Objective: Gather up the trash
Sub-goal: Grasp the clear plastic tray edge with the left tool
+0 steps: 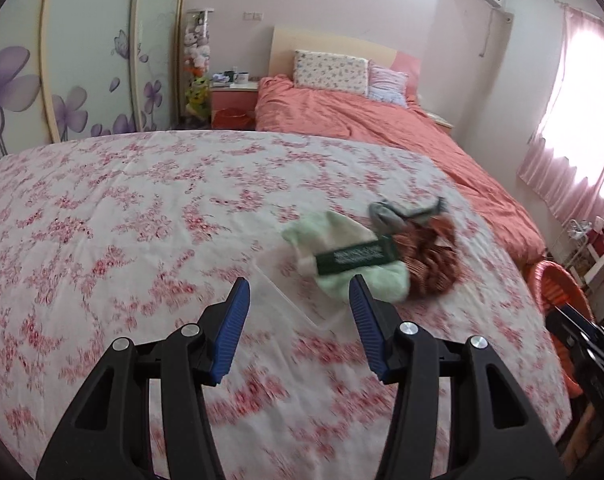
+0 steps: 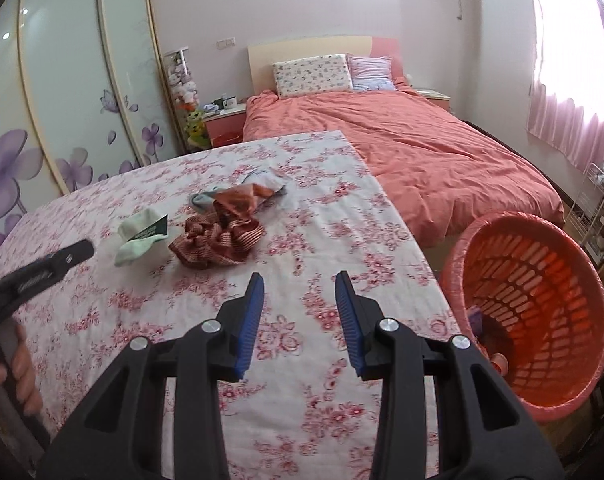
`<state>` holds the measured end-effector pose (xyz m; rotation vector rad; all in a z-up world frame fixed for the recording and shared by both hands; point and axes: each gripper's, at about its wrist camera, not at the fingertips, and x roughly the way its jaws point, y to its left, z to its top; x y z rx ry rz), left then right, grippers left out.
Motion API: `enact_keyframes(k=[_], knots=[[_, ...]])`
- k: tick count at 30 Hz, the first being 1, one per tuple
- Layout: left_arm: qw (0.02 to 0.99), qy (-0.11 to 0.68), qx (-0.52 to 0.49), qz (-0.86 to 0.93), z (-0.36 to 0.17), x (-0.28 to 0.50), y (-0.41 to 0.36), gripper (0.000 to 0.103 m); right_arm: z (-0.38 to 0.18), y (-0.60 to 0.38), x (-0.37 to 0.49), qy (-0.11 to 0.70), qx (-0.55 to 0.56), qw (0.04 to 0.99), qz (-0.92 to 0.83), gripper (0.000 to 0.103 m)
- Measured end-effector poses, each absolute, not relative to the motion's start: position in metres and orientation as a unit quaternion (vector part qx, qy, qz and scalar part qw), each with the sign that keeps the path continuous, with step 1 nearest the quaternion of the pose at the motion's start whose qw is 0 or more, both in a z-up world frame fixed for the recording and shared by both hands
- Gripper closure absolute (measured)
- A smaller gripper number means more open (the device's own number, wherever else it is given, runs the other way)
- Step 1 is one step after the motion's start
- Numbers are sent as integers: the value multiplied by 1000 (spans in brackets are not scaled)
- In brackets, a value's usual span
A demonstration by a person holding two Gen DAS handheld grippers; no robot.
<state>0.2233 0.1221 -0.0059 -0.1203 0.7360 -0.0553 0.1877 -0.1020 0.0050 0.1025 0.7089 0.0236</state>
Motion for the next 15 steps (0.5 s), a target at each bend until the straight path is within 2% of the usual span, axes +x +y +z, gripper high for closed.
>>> enact_keyframes(k=[5, 9, 13, 15], knots=[[921, 385, -56, -14, -19, 243, 128, 61, 1, -102, 188, 352, 46, 935, 9, 66], [911, 409, -49, -4, -31, 253, 125, 73, -3, -103, 189, 355, 46, 934, 6, 66], [903, 426, -50, -3, -39, 258, 122, 79, -4, -103, 188, 355, 44, 934, 5, 66], [904, 424, -48, -4, -38, 257, 118, 93, -4, -103, 188, 356, 44, 934, 5, 66]])
